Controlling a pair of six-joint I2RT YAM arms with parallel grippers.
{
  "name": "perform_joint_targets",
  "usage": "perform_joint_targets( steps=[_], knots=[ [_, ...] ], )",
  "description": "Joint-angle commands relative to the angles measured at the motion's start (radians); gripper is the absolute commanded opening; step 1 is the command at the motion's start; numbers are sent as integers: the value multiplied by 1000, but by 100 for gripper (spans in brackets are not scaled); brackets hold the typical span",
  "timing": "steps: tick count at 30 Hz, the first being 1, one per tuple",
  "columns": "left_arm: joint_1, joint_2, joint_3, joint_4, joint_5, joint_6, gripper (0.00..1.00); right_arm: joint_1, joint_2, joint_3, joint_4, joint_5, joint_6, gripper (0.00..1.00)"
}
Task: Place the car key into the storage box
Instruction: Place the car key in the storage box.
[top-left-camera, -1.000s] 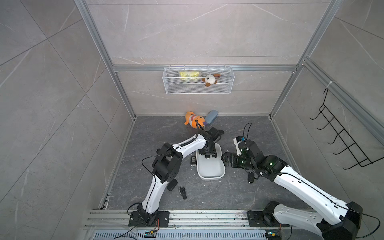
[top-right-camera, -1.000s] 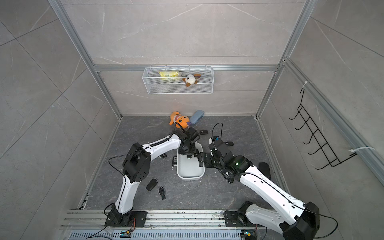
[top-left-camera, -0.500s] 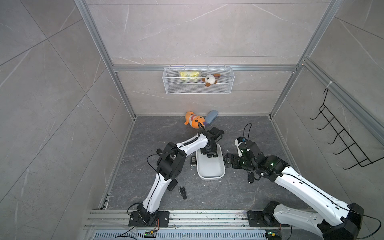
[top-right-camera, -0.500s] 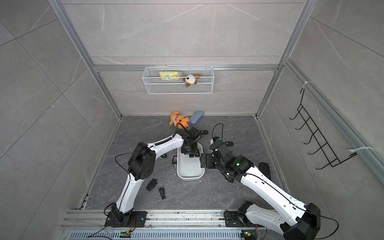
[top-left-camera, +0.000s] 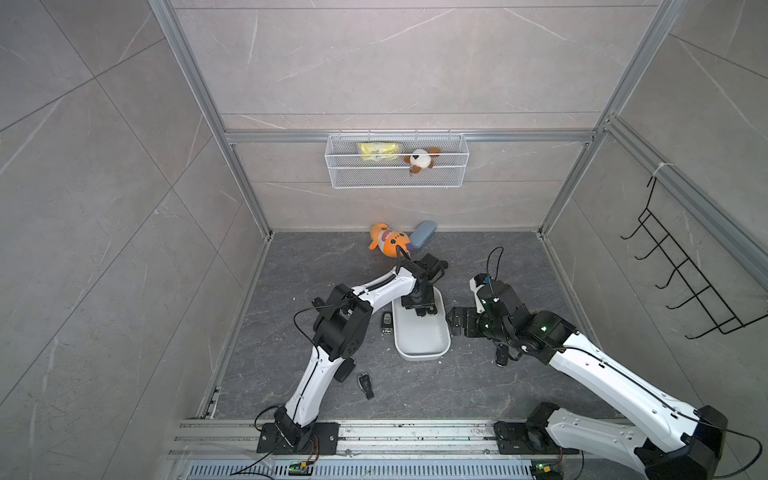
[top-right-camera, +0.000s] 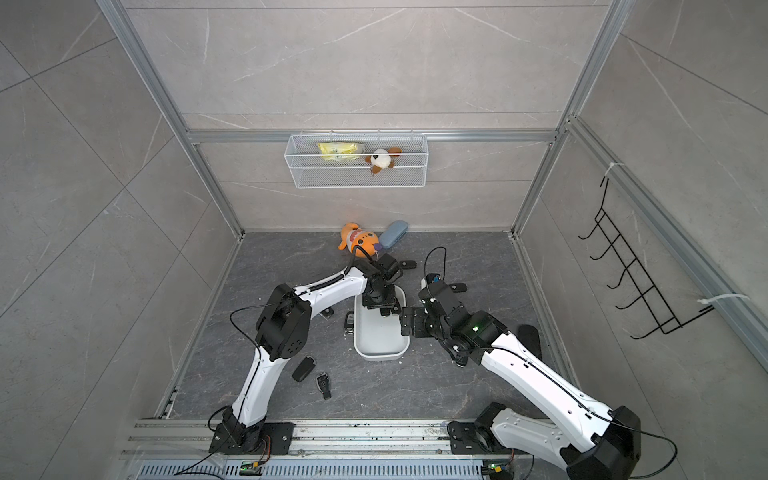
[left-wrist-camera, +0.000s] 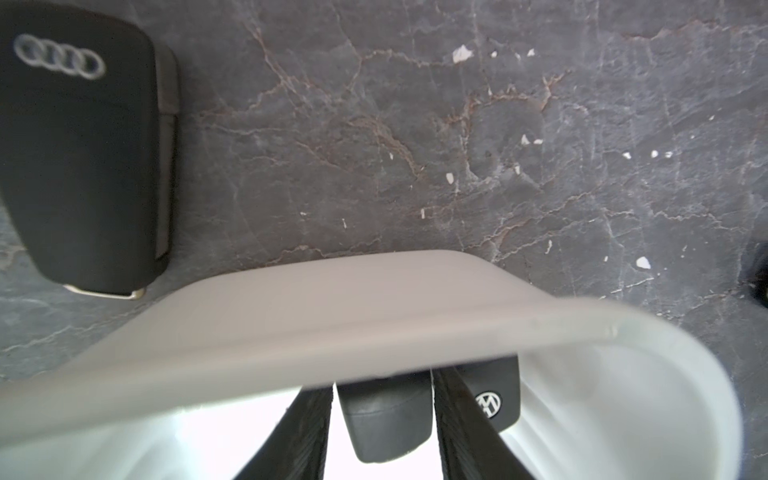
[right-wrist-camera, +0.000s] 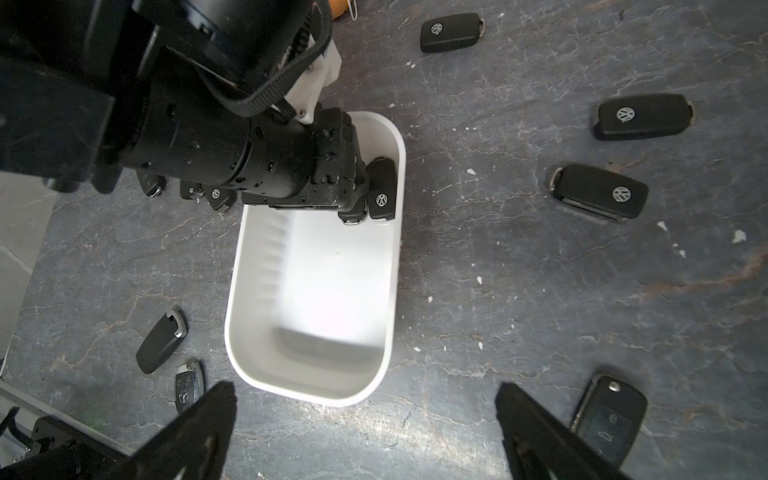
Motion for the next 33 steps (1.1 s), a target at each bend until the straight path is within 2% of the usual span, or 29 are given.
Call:
perform_joint_targets(
  steps=[1, 7, 12, 17, 21, 28, 33],
  knots=[
    [6, 2, 17, 1, 18, 14, 43, 4, 10, 2, -7, 20, -11, 100],
    [6, -18, 11, 1, 13, 10, 43, 5, 15, -2, -12, 41, -5, 100],
    [6, -76, -6, -5, 1, 10, 53, 0, 21, -9, -43, 130, 38, 100],
    [6, -168, -63, 20, 23, 23, 70, -9, 22, -23, -49, 176, 75, 100],
    [5, -245, -119, 50, 47, 49, 99, -16, 17, -31, -62, 256, 118, 100],
    [5, -379, -214, 94, 74, 97, 100, -23, 4, -97, -24, 355, 109, 100],
    [5, -478, -320, 143, 36, 164, 100, -37, 26, -124, -44, 371, 152, 100]
  ],
)
